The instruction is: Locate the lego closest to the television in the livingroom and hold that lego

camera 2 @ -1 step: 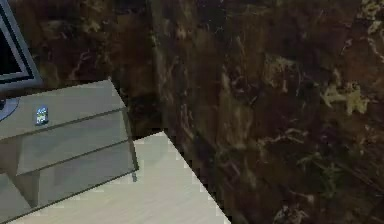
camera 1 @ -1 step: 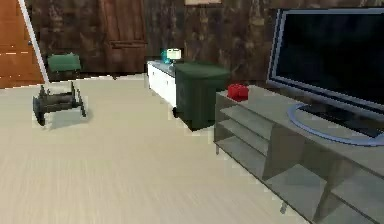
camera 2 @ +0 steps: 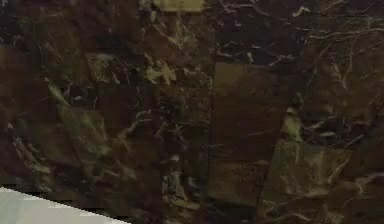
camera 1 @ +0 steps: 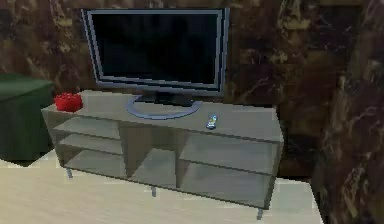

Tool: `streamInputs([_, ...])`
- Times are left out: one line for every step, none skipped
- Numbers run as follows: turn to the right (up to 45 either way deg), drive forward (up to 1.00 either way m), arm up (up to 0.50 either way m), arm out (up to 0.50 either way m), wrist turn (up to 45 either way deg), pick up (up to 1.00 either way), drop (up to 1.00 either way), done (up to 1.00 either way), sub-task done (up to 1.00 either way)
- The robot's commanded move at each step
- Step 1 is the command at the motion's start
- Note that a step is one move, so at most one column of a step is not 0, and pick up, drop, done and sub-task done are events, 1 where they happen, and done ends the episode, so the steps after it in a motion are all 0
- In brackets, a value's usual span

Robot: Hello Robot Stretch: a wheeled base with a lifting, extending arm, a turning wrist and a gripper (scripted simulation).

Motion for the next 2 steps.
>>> streamInputs([12.0, 0.0, 0.0, 0.0, 0.0, 0.0, 0.0, 0.0, 0.0])
streamInputs([0.0, 0.6, 0.0, 0.0, 0.0, 0.0, 0.0, 0.0, 0.0])
